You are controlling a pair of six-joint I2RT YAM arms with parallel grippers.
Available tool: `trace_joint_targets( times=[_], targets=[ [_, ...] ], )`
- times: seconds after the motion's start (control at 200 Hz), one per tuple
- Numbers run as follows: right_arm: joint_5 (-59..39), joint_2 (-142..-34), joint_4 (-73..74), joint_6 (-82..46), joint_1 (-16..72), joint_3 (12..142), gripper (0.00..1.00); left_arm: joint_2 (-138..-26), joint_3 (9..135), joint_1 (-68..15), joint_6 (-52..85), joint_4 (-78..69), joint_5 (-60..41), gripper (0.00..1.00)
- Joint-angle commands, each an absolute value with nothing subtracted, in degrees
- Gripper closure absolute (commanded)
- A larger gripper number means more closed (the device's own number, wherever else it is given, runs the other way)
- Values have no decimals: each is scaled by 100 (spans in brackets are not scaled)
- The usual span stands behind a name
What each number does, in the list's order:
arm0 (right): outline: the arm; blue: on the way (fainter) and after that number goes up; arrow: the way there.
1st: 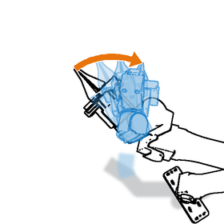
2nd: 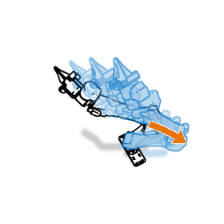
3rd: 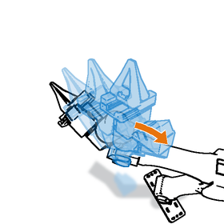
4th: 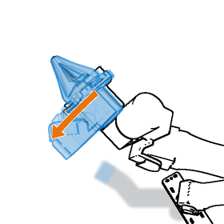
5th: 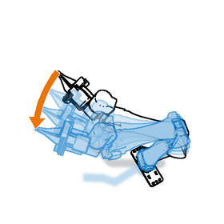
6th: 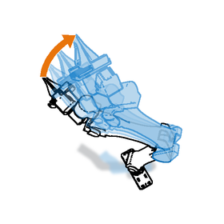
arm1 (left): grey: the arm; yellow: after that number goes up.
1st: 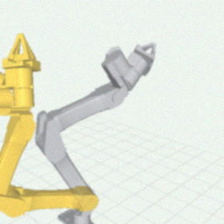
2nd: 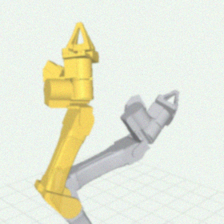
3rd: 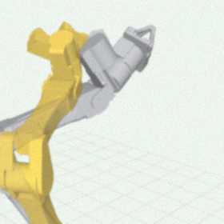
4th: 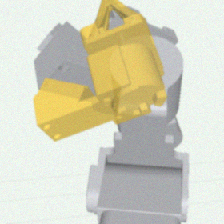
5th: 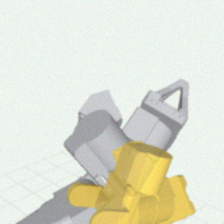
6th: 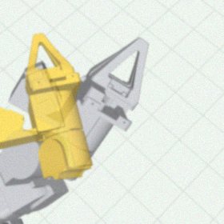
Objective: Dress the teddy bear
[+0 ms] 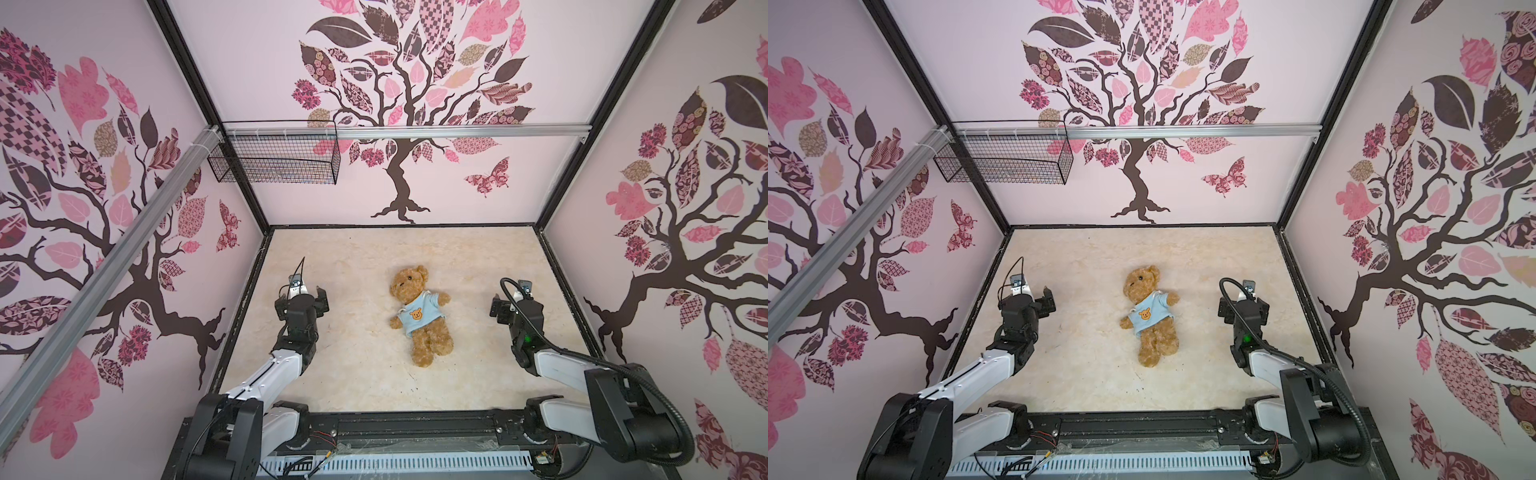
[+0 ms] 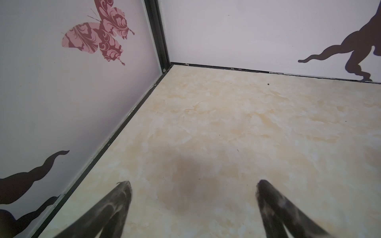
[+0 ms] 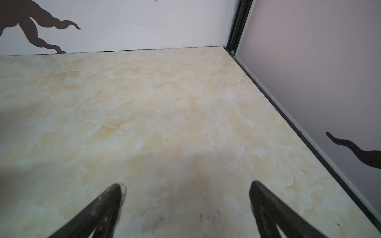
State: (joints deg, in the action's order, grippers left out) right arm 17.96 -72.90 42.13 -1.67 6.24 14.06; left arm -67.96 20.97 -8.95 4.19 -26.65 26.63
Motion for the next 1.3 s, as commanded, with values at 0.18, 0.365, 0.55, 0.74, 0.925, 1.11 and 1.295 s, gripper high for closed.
trace_joint_targets(
  times=[0.18,0.365,0.55,0.74,0.925,1.11,1.295],
  targets=[
    [1010,-7893,5281,0,591,1729,0,-7896,1867,-647,-140,-4699,1886,3],
    [958,-8657,6595,8,572,1485,0,-8557,1784,-84,260,-5443,1249,3],
    [835,-8855,6599,-15,508,1584,1,-8828,2024,-67,148,-5190,905,3],
    [795,-8920,6615,-121,390,1630,0,-8923,2189,-44,169,-4974,965,3],
    [954,-8921,6565,-198,391,1652,0,-8923,2180,-43,167,-5013,980,3],
    [961,-8914,6583,-177,392,1644,1,-8912,2186,-45,168,-4984,974,3],
    [964,-8912,6583,-179,387,1638,0,-8912,2188,-51,167,-4990,967,3]
  ],
)
